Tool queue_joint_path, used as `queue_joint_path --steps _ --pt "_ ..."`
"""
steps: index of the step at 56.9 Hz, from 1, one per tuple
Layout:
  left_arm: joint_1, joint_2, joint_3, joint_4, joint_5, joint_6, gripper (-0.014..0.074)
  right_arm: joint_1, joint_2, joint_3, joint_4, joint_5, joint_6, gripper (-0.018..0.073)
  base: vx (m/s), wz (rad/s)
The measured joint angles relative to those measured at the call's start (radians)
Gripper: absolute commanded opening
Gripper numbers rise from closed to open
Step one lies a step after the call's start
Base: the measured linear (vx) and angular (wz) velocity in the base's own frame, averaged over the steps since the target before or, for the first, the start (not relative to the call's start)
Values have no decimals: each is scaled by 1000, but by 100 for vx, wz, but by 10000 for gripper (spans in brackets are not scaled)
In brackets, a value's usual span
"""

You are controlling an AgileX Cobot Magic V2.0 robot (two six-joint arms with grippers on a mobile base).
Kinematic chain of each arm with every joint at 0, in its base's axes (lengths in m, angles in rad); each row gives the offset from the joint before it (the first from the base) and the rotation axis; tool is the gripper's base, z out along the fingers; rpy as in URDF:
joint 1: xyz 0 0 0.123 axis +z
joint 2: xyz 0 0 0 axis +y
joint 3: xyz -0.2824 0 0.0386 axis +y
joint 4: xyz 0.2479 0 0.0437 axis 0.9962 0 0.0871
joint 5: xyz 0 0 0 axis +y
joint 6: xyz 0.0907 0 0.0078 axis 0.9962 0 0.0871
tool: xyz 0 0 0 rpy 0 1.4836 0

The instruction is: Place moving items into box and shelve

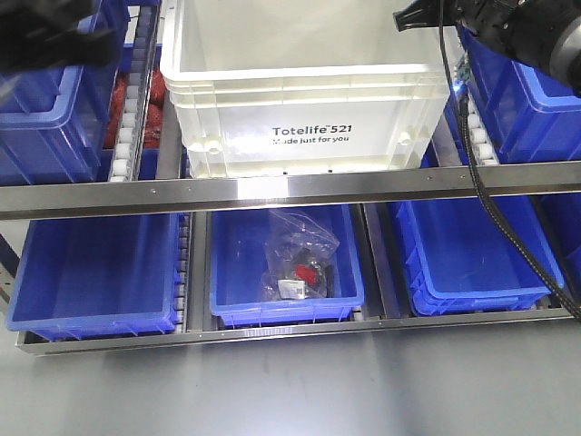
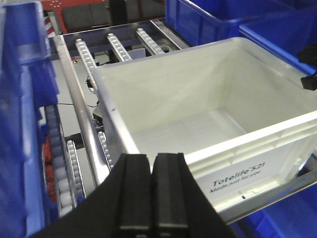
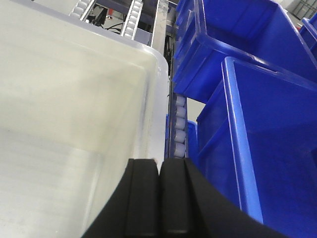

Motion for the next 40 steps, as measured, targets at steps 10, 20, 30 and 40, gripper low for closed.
queue_joint_path --steps 10,20,30,40 --pt "66 -316 249 -126 -49 26 -8 0 0 0 0 0 0 -8 0 0" --pt "140 -693 503 -130 -103 122 -8 0 0 0 0 0 0 -8 0 0" --pt "211 -933 750 -112 -96 146 -8 0 0 0 0 1 0 -8 0 0" --pt "301 -1035 944 -154 -105 147 -8 0 0 0 0 3 0 -8 0 0"
